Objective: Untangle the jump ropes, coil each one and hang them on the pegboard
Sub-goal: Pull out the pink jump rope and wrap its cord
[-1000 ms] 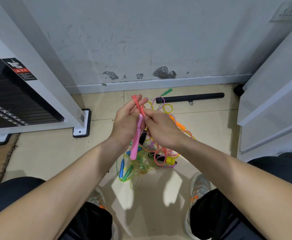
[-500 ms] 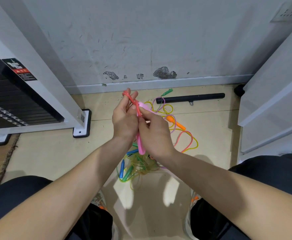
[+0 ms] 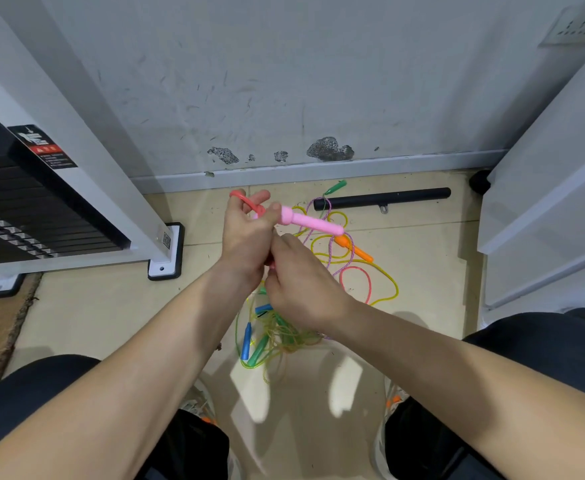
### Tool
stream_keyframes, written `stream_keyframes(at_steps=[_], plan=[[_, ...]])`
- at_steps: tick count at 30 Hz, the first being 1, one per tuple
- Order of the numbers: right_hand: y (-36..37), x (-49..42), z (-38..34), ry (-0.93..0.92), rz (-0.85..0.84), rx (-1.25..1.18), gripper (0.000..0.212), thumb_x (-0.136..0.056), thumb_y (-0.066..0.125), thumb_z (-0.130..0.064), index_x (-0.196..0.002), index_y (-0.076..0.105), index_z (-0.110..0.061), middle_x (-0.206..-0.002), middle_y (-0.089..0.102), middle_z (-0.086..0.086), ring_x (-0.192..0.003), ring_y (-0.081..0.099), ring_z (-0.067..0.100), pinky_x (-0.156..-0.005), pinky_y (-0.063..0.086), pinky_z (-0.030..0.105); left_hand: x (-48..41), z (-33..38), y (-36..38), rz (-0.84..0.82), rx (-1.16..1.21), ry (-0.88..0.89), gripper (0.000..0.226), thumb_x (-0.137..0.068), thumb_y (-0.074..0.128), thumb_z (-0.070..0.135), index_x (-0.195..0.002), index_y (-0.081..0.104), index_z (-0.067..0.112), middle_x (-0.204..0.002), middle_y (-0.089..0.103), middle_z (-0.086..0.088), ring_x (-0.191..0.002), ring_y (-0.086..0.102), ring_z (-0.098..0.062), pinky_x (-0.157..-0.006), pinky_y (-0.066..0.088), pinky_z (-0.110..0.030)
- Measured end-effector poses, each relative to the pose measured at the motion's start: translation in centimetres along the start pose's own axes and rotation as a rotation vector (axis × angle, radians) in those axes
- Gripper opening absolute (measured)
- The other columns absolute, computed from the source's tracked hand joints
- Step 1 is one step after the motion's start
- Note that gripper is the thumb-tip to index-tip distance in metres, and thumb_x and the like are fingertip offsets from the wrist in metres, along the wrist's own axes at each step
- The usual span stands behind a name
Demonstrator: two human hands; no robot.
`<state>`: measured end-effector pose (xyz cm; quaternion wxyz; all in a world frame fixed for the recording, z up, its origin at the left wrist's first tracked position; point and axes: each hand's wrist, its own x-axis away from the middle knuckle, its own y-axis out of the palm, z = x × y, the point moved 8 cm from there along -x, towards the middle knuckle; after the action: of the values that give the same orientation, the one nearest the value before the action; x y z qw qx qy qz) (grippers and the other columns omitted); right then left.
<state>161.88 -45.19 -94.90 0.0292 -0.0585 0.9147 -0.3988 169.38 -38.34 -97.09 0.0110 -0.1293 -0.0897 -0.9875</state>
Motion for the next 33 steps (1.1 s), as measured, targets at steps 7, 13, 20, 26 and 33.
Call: stream_keyframes(at_steps=[7,13,20,26,33], plan=[[0.6,1.4,-1.0,0.054,-0.022,0.026,0.055,-0.094,0.047,-0.015,-0.146,0.034,-0.011,-0.117,0.05,0.008,-0.103,0.052,0.03,-0.078,0.043,0.04,-0.8,-0.5,-1.2,0.084,0.03,-0.109,0.046,-0.091,0.048,-0.011,-0.131,0.038,0.01,-0.134,0.058,-0.008,-0.051,0.04,-0.016,-0.049,0.035,-0.025],[0.9,1.9,-1.2,0.066,0.0,0.229,0.055,-0.1,0.043,-0.018,-0.151,0.023,-0.009,-0.127,0.044,0.012,-0.101,0.056,0.034,-0.067,0.031,0.034,-0.7,-0.1,-0.4,0.093,0.105,-0.116,0.047,-0.093,0.04,-0.013,-0.137,0.032,0.003,-0.132,0.048,0.0,-0.078,0.057,-0.023,-0.067,0.052,-0.034],[1.0,1.7,-1.1,-0.091,0.021,0.257,0.077,-0.1,0.045,-0.028,-0.16,-0.002,-0.023,-0.116,0.044,0.01,-0.095,0.052,0.035,-0.067,0.038,0.04,-1.1,0.4,-0.3,-0.048,0.355,-0.337,0.03,-0.097,0.039,-0.006,-0.121,0.052,-0.017,-0.096,0.062,-0.023,-0.07,0.065,-0.027,-0.06,0.059,-0.029],[-0.4,0.6,1.6,-0.164,0.0,0.025,0.052,-0.104,0.041,-0.032,-0.152,0.026,-0.047,-0.098,0.047,-0.003,-0.088,0.054,0.022,-0.08,0.048,0.044,0.5,0.8,0.2,-0.208,0.469,-0.512,0.022,-0.093,0.032,-0.007,-0.099,0.053,-0.007,-0.093,0.071,-0.02,-0.114,0.064,-0.023,-0.101,0.041,-0.038],[-2.1,-0.5,6.0,0.059,-0.014,-0.199,0.014,-0.096,0.064,-0.037,-0.091,0.073,-0.027,-0.069,0.064,0.0,-0.059,0.051,0.01,-0.06,0.04,0.031,2.5,1.0,-0.1,-0.32,0.335,-0.491,0.021,-0.098,0.028,-0.007,-0.093,0.047,0.002,-0.092,0.073,-0.02,-0.098,0.073,-0.027,-0.094,0.049,-0.051]])
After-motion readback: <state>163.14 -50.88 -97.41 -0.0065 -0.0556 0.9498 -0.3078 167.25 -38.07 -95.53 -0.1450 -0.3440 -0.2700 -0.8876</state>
